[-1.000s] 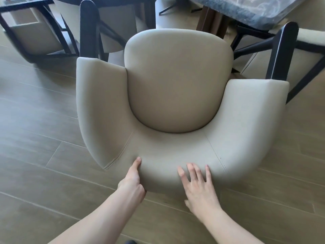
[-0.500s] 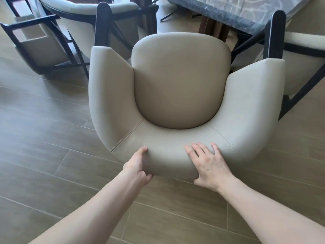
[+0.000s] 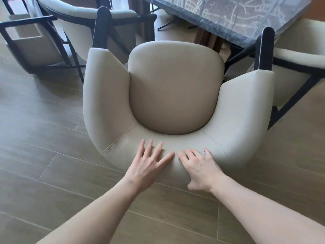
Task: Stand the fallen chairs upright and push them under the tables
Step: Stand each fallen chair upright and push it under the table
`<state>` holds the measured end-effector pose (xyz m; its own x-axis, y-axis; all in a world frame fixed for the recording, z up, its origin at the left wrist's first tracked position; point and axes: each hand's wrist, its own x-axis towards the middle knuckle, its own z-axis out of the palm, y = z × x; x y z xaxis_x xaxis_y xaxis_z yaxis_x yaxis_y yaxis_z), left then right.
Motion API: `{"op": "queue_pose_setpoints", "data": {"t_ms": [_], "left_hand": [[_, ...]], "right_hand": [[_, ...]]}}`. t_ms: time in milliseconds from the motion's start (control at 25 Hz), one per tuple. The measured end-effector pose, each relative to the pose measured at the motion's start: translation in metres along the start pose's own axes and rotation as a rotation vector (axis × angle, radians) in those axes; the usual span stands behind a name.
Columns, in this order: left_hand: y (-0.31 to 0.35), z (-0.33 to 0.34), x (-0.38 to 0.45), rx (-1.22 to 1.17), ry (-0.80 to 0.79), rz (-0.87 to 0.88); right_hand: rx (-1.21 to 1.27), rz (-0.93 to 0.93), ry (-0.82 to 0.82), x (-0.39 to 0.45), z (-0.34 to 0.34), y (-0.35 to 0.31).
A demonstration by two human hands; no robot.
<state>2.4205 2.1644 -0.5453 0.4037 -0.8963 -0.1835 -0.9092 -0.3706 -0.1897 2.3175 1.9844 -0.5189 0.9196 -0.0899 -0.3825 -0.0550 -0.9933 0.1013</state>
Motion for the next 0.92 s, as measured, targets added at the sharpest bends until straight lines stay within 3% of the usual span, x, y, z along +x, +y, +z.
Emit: {"op": "queue_pose_setpoints", "data": {"t_ms": [120, 200, 280, 480, 920], "left_hand": [[-0.016, -0.002, 0.013, 0.061, -0.088, 0.078], [-0.015, -0.004, 0.011, 0.070, -0.087, 0.093], [-0.012, -0.005, 0.010, 0.050, -0.075, 0.089], [-0.012, -0.005, 0.006, 0.038, -0.093, 0.072], [-0.088, -0.001, -0.070, 0.097, -0.144, 0.189]], "right_hand": [[-0.020, 0.003, 0.140, -0.016, 0.011, -0.002], [-0.020, 0.113, 0.267, -0.030, 0.029, -0.010], [-0.062, 0.225, 0.220, -0.031, 0.035, -0.010], [-0.158, 0.178, 0.058, -0.021, 0.026, -0.003], [-0.137, 0.106, 0.022, -0.014, -0.010, -0.110]]}}
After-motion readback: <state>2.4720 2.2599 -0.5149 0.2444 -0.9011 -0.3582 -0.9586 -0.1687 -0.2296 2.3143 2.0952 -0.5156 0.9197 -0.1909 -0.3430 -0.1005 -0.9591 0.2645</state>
